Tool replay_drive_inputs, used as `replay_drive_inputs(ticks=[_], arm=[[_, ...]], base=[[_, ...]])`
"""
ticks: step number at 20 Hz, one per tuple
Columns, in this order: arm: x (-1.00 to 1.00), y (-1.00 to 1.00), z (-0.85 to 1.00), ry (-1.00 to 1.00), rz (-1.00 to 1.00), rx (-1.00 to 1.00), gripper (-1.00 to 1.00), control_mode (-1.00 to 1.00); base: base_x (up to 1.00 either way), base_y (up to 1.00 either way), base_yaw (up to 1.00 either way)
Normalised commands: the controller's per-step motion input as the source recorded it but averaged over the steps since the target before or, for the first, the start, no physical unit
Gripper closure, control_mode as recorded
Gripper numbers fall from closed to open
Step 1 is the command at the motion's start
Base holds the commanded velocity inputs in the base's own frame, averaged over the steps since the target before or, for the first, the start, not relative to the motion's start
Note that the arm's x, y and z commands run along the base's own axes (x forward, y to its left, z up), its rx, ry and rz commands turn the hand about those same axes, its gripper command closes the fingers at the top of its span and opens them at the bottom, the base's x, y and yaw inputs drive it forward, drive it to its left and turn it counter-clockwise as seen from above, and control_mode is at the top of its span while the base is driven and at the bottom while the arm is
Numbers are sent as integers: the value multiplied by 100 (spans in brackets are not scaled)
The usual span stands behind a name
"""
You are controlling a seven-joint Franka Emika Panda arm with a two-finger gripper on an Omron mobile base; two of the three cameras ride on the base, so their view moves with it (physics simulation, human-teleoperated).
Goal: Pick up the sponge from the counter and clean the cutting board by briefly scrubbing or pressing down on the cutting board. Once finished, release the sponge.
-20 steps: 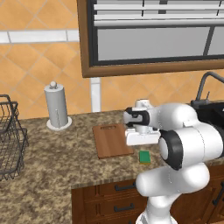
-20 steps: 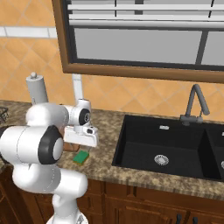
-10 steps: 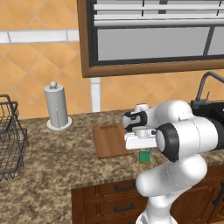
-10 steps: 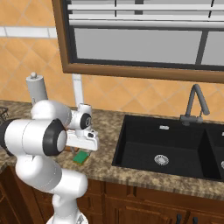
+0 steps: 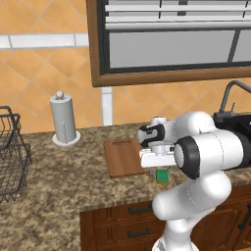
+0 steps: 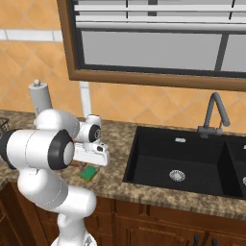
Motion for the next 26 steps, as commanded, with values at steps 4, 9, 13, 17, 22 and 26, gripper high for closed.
replay_drive_inputs(ticks=[4,9,13,17,22,26], arm=[[0,0,-9,0,-2,0,-100,-100],[-7,0,-27,0,-4,0,-100,-100],[-9,0,-21,0,-4,0,-100,-100],[-2,0,-21,0,-3,0,-100,-100],[0,0,-3,0,-1,0,-100,-100],[0,0,0,0,-1,0,100,-100]], base=[[0,0,0],[0,0,0],[0,0,0],[0,0,0],[0,0,0],[0,0,0]])
